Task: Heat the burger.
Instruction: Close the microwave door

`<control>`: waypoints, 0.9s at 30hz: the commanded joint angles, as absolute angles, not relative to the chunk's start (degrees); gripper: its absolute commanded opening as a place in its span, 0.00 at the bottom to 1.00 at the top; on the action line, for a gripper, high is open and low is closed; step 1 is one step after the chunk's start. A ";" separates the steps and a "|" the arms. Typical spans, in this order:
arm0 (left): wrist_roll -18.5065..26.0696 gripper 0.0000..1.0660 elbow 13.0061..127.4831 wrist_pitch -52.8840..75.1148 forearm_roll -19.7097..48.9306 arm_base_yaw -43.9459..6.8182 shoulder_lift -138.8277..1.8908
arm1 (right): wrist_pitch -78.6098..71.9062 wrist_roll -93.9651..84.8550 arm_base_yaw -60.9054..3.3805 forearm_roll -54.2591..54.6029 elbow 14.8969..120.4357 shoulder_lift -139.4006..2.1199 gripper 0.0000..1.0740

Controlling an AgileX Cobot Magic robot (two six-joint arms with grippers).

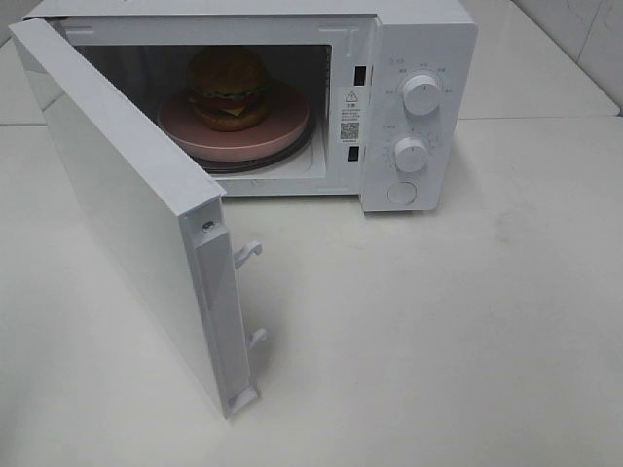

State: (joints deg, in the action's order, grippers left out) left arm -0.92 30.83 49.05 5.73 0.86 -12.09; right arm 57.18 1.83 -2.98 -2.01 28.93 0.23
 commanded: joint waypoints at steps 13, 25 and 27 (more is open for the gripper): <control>5.79 0.00 22.46 18.91 9.05 0.92 -29.05 | 56.78 1.43 -2.75 -2.18 28.71 1.78 0.70; 9.34 0.00 11.46 -11.63 10.94 0.86 -40.22 | 56.78 1.43 -2.75 -2.18 28.71 1.78 0.70; 9.22 0.00 10.54 -15.24 9.74 0.86 -41.94 | 56.78 1.43 -2.75 -2.18 28.71 1.78 0.70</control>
State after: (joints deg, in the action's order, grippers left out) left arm 9.22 10.77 -12.09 9.68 0.86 -41.71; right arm 57.18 1.83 -2.98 -2.01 28.93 0.23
